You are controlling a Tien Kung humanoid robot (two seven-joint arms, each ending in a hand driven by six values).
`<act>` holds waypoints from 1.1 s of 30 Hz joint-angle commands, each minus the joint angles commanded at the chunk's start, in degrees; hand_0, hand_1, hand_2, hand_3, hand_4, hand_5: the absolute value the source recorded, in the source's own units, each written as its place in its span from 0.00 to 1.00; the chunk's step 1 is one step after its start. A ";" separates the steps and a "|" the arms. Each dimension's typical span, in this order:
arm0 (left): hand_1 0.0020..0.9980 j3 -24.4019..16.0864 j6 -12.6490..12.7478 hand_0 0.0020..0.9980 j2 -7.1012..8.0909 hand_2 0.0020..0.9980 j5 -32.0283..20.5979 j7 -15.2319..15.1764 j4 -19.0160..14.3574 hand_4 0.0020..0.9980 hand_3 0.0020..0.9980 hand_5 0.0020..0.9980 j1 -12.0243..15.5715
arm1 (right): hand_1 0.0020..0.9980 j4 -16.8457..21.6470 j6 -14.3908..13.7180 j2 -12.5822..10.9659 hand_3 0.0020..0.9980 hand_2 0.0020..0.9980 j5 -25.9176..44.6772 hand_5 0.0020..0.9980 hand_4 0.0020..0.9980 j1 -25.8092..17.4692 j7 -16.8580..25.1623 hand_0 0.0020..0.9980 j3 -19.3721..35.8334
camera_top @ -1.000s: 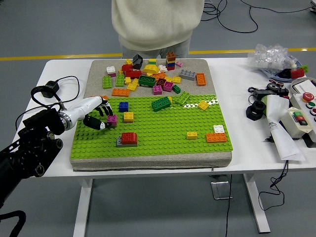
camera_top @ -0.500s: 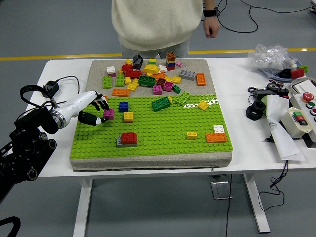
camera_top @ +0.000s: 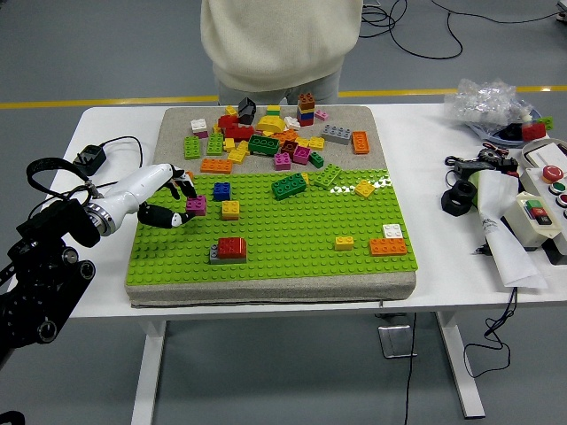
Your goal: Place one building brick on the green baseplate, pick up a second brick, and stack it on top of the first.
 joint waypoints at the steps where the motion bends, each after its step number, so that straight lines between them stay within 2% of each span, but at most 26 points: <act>1: 0.52 0.03 -0.05 0.63 0.03 0.52 0.05 0.08 -0.45 0.69 0.50 0.00 0.30 | 0.68 0.00 0.00 0.00 0.70 0.73 -0.01 0.69 0.95 -0.01 0.01 0.76 0.02; 7: 0.52 -0.03 -0.19 0.63 0.21 0.52 0.14 0.87 -6.37 0.69 0.50 0.00 3.77 | 0.68 0.00 -0.05 -0.01 0.70 0.73 -0.01 0.69 0.95 -0.14 0.16 0.76 0.26; 14: 0.52 -0.21 0.08 0.63 -0.25 0.52 0.38 1.40 -10.59 0.69 0.50 0.00 6.52 | 0.68 0.00 -0.04 -0.11 0.70 0.73 0.00 0.69 0.95 -0.39 0.18 0.76 0.51; 22: 0.51 0.52 0.08 0.63 -0.94 0.52 0.69 1.71 -12.38 0.69 0.50 0.00 8.37 | 0.68 0.00 -0.06 -0.14 0.70 0.73 -0.08 0.69 0.95 -0.46 0.07 0.76 0.69; 33: 0.52 0.98 0.35 0.63 -2.14 0.51 0.69 1.69 -11.24 0.69 0.50 0.00 8.51 | 0.68 0.00 -0.11 -0.18 0.70 0.73 0.12 0.69 0.95 -0.38 -0.02 0.76 0.61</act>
